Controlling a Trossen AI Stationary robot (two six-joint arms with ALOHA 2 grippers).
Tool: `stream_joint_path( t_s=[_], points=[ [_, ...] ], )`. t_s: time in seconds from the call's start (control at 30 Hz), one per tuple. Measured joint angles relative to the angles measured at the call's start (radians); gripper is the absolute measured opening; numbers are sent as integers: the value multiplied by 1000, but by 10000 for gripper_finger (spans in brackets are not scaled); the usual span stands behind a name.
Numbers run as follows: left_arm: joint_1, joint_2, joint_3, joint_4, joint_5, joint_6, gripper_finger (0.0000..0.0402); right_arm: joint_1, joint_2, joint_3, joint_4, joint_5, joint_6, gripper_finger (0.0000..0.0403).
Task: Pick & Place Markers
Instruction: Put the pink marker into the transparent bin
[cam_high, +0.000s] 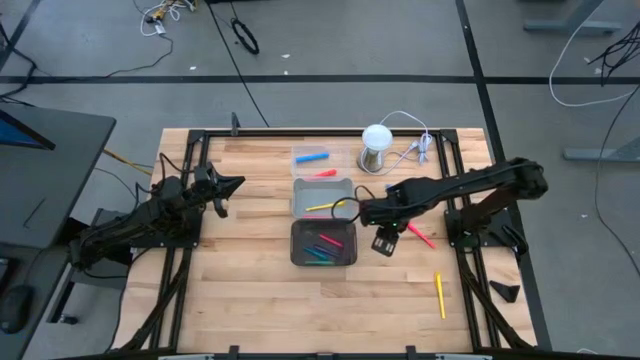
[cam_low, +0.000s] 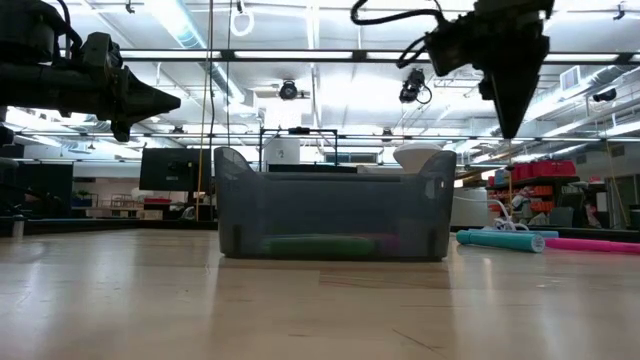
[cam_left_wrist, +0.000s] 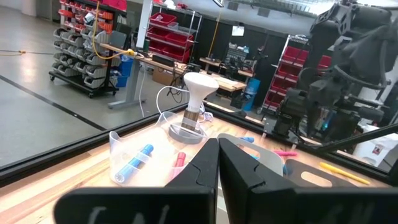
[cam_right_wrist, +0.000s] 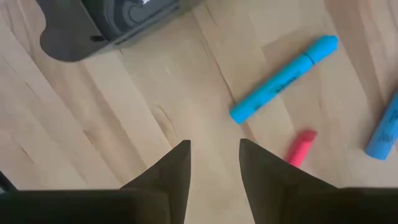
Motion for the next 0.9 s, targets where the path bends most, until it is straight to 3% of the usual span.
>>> stream_joint_path(
  t_s=[0.57,0.9],
  points=[
    [0,0,0,0,0,0,14,-8,-206,-166,-16,34,108,143],
    [0,0,0,0,0,0,14,-53,-300,-276,-47,25,117,212]
  ],
)
